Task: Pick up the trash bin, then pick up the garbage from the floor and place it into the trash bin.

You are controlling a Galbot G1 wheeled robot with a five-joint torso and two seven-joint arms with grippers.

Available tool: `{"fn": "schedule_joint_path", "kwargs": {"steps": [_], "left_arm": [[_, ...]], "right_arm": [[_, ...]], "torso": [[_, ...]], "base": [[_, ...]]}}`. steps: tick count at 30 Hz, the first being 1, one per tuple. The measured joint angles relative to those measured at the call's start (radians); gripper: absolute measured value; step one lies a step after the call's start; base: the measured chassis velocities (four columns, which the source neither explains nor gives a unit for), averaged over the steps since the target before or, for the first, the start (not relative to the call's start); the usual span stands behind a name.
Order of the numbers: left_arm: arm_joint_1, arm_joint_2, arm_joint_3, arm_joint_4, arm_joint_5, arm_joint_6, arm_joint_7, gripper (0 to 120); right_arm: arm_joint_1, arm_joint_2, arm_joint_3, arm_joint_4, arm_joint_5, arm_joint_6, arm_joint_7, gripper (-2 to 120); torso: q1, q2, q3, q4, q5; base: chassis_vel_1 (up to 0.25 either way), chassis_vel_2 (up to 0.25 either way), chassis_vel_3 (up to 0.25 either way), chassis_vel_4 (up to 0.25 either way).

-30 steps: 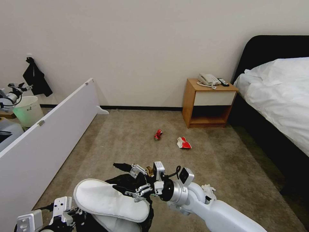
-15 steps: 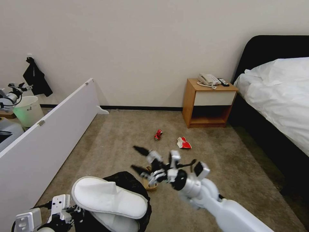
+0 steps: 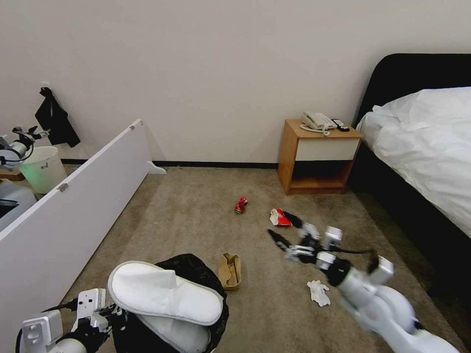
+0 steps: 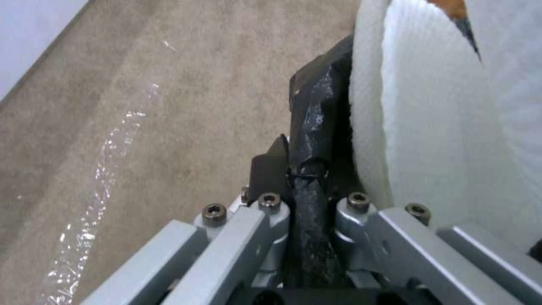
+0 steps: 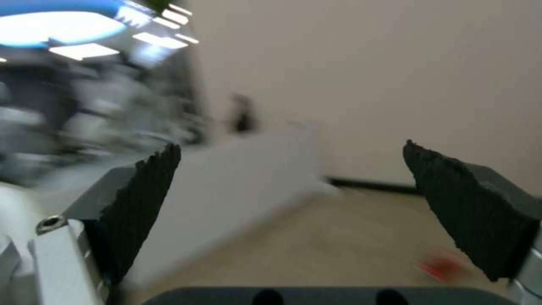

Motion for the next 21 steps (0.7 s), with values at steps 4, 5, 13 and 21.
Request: {"fn": "schedule_joint_path", "kwargs": {"steps": [4, 5, 13, 21], "left_arm": [[-0.006, -0.004, 0.002, 0.0, 0.003, 0.0, 0.003, 4], [-0.007, -0.004, 0.003, 0.0, 0.003, 0.0, 0.003, 4], [-0.009, -0.004, 0.002, 0.0, 0.005, 0.0, 0.004, 4], [0.004, -0.01, 0.006, 0.0, 0.025, 0.0, 0.01, 4]], "right_arm": [[-0.128, 0.044, 0.141, 0.009, -0.16, -0.006, 0.108, 100], [-0.153, 0.058, 0.168, 0.011, -0.188, -0.007, 0.117, 100], [-0.222, 0.132, 0.22, 0.01, -0.258, 0.004, 0.136, 100], [-0.283, 0.241, 0.192, 0.021, -0.393, 0.022, 0.296, 100]], "torso": [[0.0, 0.0, 0.0, 0.0002, 0.0], [0.0, 0.0, 0.0, 0.0001, 0.0], [0.0, 0.0, 0.0, 0.0004, -0.0002], [0.0, 0.0, 0.0, 0.0004, -0.0003]], "base": [[0.0, 0.0, 0.0, 0.0], [0.0, 0.0, 0.0, 0.0], [0.0, 0.0, 0.0, 0.0], [0.0, 0.0, 0.0, 0.0]]}}
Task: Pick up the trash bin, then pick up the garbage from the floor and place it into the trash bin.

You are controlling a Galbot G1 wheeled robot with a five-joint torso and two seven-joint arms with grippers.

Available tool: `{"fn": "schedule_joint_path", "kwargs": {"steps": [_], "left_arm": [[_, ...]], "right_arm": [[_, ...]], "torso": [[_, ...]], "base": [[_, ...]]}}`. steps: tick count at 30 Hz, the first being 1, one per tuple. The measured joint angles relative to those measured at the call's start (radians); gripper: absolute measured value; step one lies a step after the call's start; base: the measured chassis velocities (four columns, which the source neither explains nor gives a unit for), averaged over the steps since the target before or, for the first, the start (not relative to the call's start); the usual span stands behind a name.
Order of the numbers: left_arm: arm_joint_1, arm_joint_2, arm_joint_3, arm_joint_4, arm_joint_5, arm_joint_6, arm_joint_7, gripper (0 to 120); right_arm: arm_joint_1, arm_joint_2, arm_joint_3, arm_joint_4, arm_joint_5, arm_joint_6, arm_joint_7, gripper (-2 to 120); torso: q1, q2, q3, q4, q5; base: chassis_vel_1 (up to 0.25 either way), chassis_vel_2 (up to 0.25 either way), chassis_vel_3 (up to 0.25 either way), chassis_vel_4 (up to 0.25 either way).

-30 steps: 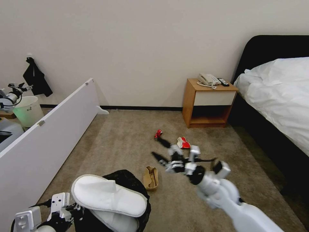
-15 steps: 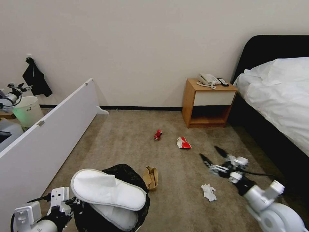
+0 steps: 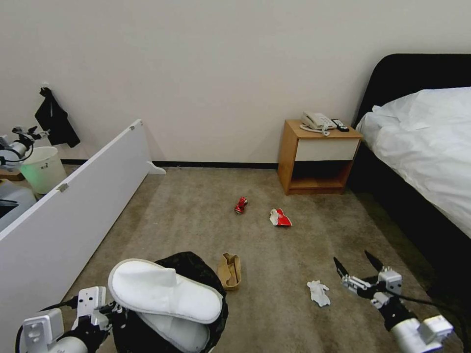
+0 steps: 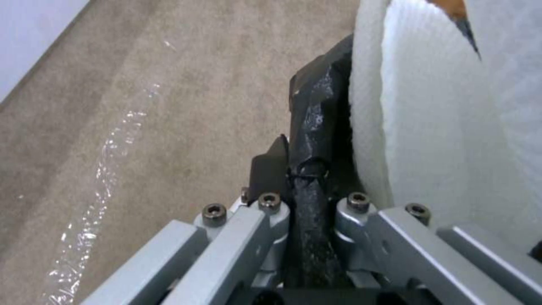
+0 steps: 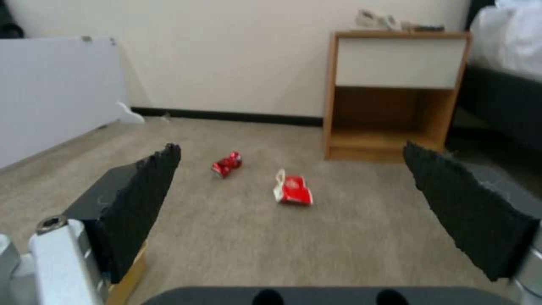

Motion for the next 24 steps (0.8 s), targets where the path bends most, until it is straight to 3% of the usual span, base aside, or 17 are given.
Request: {"fn": "schedule_joint_path", "kwargs": {"steps": [8, 24], "left_arm": [[-0.003, -0.002, -0.004, 0.0, -0.003, 0.0, 0.001, 4], [-0.007, -0.006, -0.004, 0.0, -0.005, 0.0, 0.003, 4]], "right_arm": [[-0.097, 0.16, 0.065, -0.044, -0.088, 0.017, -0.068, 100], [-0.117, 0.251, 0.174, -0.068, -0.183, 0.08, -0.191, 100]], "torso": [[0.0, 0.0, 0.0, -0.0004, 0.0], [0.0, 0.0, 0.0, -0.0001, 0.0]], "base": [[0.0, 0.0, 0.0, 0.0], [0.0, 0.0, 0.0, 0.0]]}}
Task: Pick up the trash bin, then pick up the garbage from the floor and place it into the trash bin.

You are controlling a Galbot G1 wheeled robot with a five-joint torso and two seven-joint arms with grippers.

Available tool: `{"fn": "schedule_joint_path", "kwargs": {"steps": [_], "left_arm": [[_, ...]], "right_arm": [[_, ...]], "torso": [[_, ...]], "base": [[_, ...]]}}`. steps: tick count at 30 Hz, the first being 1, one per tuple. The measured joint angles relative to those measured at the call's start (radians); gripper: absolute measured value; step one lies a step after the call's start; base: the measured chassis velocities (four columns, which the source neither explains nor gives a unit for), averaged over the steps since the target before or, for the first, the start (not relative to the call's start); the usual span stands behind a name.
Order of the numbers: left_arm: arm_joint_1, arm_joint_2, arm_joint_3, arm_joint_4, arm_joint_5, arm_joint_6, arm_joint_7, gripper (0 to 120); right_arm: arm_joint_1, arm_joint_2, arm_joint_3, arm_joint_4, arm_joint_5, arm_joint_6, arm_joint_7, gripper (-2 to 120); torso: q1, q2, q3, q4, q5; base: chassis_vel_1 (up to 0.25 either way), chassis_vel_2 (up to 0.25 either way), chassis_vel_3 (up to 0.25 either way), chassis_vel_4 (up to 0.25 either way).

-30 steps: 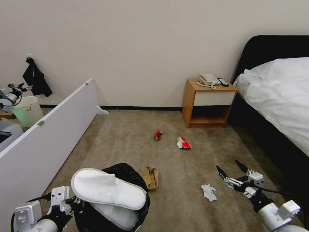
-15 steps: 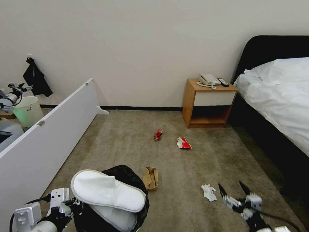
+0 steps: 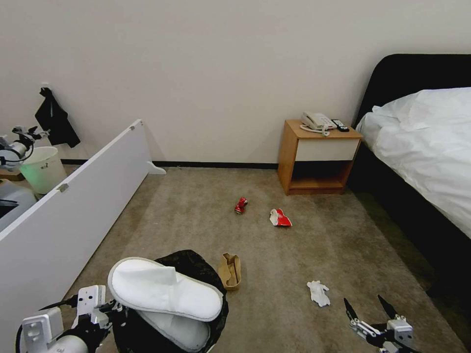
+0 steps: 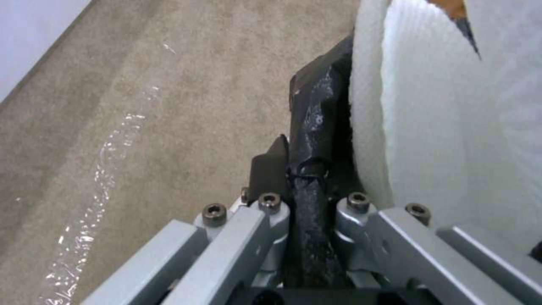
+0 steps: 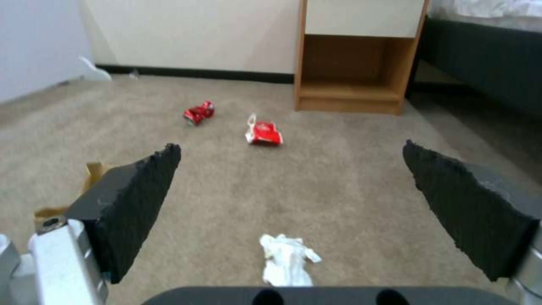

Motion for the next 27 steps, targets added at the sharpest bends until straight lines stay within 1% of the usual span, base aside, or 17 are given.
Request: {"fn": "schedule_joint_path", "kwargs": {"steps": [1, 5, 11, 17, 19, 20, 21, 27], "left_arm": [[-0.002, 0.0, 0.0, 0.0, 0.0, 0.0, 0.0, 4], [-0.004, -0.001, 0.003, 0.0, 0.0, 0.0, 0.0, 4], [-0.003, -0.003, 0.004, 0.0, 0.0, 0.0, 0.0, 4], [-0.004, -0.003, 0.003, 0.0, 0.0, 0.0, 0.0, 4], [-0.004, -0.004, 0.003, 0.0, 0.001, 0.0, 0.0, 4], [-0.004, -0.004, 0.003, 0.0, 0.001, 0.0, 0.0, 4], [-0.004, -0.003, 0.004, 0.0, 0.001, 0.0, 0.0, 4], [-0.005, -0.002, 0.007, 0.0, 0.002, 0.0, 0.0, 4]], "right_arm": [[-0.007, 0.004, 0.01, -0.001, -0.023, 0.005, -0.009, 100], [-0.025, 0.007, 0.013, -0.004, -0.032, 0.008, -0.031, 100], [-0.039, 0.014, 0.007, -0.018, -0.047, 0.012, -0.034, 100], [-0.034, 0.023, 0.014, -0.025, -0.023, 0.019, -0.055, 100], [-0.025, 0.032, 0.029, -0.019, -0.014, 0.035, -0.099, 100], [-0.025, 0.032, 0.029, -0.019, -0.014, 0.035, -0.099, 100], [-0.023, 0.037, 0.039, -0.013, -0.017, 0.045, -0.132, 100], [-0.025, 0.041, 0.046, -0.005, -0.019, 0.052, -0.161, 100]], "torso": [[0.0, 0.0, 0.0, 0.0, 0.0], [0.0, 0.0, 0.0, 0.0, 0.0], [0.0, 0.0, 0.0, -0.0001, 0.0], [0.0, 0.0, 0.0, 0.0, -0.0001], [0.0, 0.0, 0.0, 0.0, 0.0], [0.0, 0.0, 0.0, 0.0, 0.0], [0.0, 0.0, 0.0, 0.0, 0.0], [0.0, 0.0, 0.0, 0.0, -0.0001]], "base": [[0.0, 0.0, 0.0, 0.0], [0.0, 0.0, 0.0, 0.0], [0.0, 0.0, 0.0, 0.0], [0.0, 0.0, 0.0, 0.0], [0.0, 0.0, 0.0, 0.0], [0.0, 0.0, 0.0, 0.0], [0.0, 0.0, 0.0, 0.0], [0.0, 0.0, 0.0, 0.0]]}}
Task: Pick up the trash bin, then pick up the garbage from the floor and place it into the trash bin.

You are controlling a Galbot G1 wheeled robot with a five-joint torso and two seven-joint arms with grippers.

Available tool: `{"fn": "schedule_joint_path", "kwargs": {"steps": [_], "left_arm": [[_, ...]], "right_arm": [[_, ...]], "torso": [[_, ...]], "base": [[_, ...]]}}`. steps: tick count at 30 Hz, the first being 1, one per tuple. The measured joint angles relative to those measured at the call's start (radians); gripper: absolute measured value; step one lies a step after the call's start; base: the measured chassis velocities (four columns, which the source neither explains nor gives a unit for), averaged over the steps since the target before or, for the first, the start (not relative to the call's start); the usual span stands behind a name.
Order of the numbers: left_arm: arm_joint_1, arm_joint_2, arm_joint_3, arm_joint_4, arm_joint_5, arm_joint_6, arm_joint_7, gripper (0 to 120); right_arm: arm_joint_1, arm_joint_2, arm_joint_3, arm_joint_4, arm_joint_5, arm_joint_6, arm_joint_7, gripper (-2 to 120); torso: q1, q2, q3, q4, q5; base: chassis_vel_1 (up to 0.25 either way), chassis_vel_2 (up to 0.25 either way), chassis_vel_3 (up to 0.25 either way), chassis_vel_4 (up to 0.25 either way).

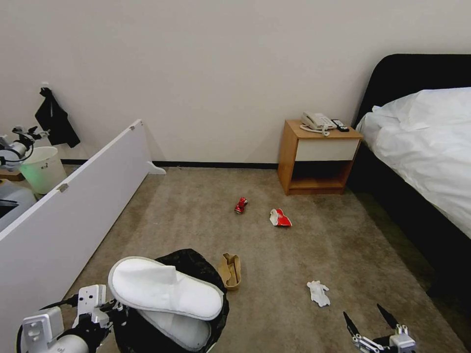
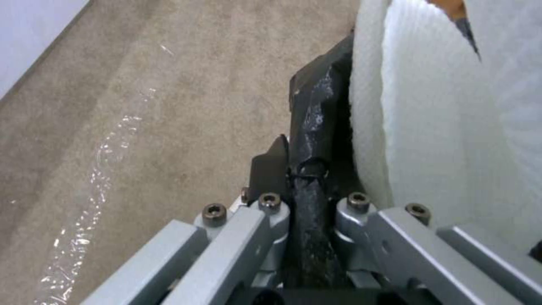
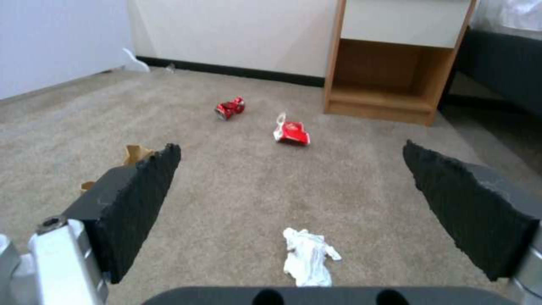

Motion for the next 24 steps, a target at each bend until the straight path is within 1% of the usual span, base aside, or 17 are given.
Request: {"fn": "schedule_joint_path", "kwargs": {"steps": [4, 24], "left_arm": [[0.0, 0.0, 0.001, 0.0, 0.001, 0.0, 0.0, 4], [-0.004, 0.002, 0.002, 0.0, 0.002, 0.0, 0.0, 4]], "right_arm": [[0.002, -0.001, 0.002, -0.001, 0.003, 0.001, -0.005, 100], [0.006, -0.007, -0.001, -0.003, 0.012, 0.001, -0.018, 100]], "torso": [[0.0, 0.0, 0.0, 0.0, 0.0001], [0.0, 0.0, 0.0, 0.0, 0.0]], "base": [[0.0, 0.0, 0.0, 0.0], [-0.065, 0.076, 0.065, -0.065]]}}
